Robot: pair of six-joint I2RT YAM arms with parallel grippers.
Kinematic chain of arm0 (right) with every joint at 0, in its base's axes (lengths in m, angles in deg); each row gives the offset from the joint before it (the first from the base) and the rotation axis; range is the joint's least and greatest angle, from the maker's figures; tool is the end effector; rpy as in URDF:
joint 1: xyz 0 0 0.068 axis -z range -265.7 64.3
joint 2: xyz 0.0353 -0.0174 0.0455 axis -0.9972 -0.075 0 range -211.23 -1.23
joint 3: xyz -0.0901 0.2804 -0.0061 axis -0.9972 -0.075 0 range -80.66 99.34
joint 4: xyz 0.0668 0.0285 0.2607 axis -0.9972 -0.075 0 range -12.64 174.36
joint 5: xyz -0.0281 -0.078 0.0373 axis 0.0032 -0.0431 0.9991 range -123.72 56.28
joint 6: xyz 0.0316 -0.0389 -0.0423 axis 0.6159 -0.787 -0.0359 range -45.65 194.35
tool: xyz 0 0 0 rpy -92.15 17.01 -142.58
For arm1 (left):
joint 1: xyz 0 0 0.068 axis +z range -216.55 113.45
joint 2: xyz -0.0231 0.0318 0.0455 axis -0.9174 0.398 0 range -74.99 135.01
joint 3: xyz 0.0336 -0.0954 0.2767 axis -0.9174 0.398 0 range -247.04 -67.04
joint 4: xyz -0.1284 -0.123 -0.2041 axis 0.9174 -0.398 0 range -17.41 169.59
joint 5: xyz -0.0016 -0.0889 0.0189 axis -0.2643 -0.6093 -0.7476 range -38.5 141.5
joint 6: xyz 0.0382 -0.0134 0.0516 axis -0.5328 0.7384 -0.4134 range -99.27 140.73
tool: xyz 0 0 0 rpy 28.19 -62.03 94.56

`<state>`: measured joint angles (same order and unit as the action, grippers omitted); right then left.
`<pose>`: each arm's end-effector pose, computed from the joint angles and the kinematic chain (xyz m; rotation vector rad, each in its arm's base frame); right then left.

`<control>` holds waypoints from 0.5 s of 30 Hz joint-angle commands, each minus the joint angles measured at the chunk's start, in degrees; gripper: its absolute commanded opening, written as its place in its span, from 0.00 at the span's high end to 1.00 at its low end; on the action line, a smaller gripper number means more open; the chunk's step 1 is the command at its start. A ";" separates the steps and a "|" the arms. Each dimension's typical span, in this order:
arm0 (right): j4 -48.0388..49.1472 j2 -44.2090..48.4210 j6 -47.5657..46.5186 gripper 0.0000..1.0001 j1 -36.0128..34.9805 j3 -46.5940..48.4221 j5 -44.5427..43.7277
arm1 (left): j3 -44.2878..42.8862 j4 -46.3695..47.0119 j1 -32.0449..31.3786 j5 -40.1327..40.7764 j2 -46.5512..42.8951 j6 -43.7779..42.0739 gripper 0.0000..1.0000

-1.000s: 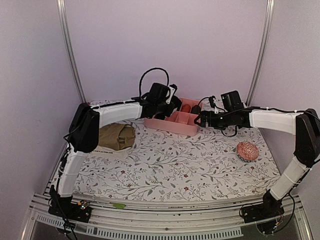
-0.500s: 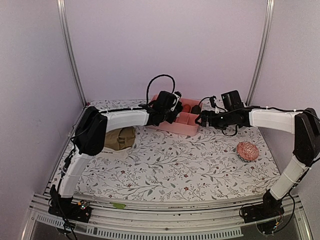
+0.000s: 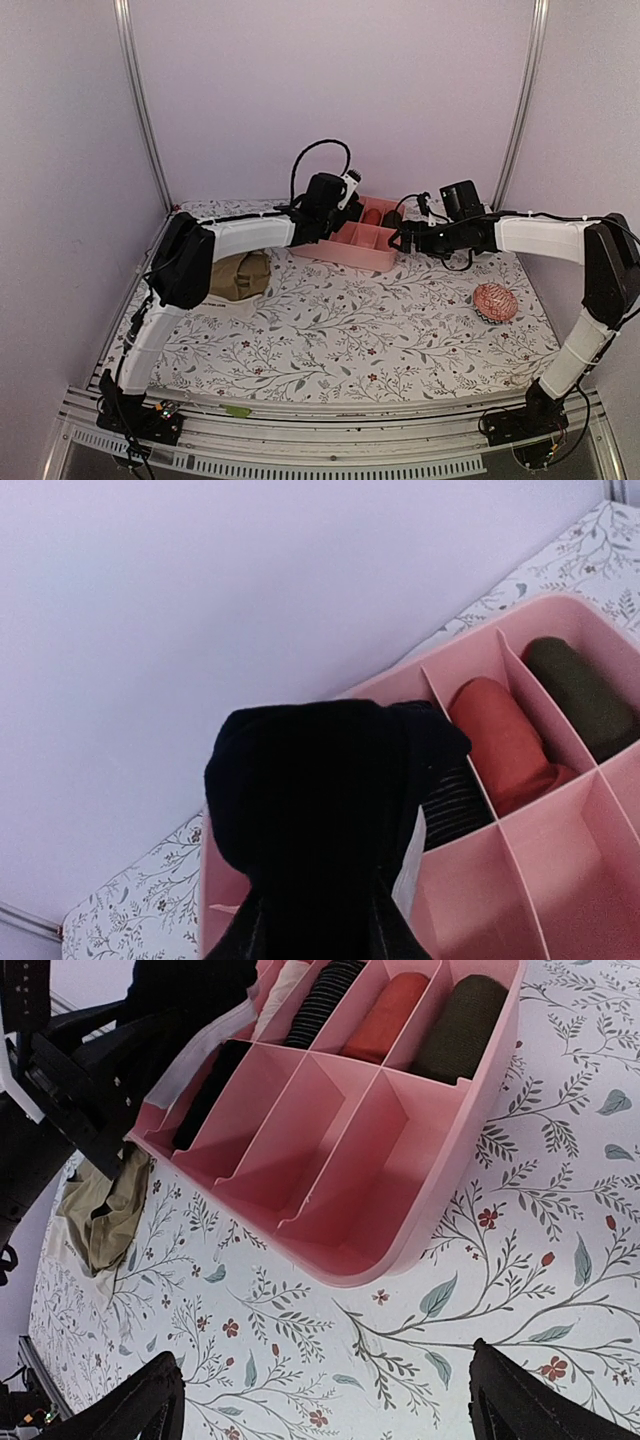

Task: Roll the underwear
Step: Move the bin to the storage box.

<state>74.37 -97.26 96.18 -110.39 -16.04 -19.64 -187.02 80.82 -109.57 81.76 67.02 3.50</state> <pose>0.3509 0.1750 0.2347 -0.1909 2.3605 0.6898 0.4676 -0.4008 0.2077 0.6320 1.7786 0.2032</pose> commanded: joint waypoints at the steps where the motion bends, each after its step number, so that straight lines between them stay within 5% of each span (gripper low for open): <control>1: -0.35 -1.09 -0.03 0.01 0.49 1.64 0.33 | 3.03 -0.62 -2.95 -0.07 0.90 -1.89 1.00; 8: -0.46 -1.81 -0.42 0.01 0.75 2.15 0.66 | 3.22 -9.90 -4.14 -2.99 0.37 2.70 1.00; 15: -0.77 -2.50 -1.05 0.01 1.04 2.70 1.44 | -7.23 -27.47 -2.27 -17.80 3.89 12.43 1.00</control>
<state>74.21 -98.94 95.96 -109.93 -15.34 -19.39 -186.35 67.62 -113.25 73.46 67.22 8.41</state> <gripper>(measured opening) 0.989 0.218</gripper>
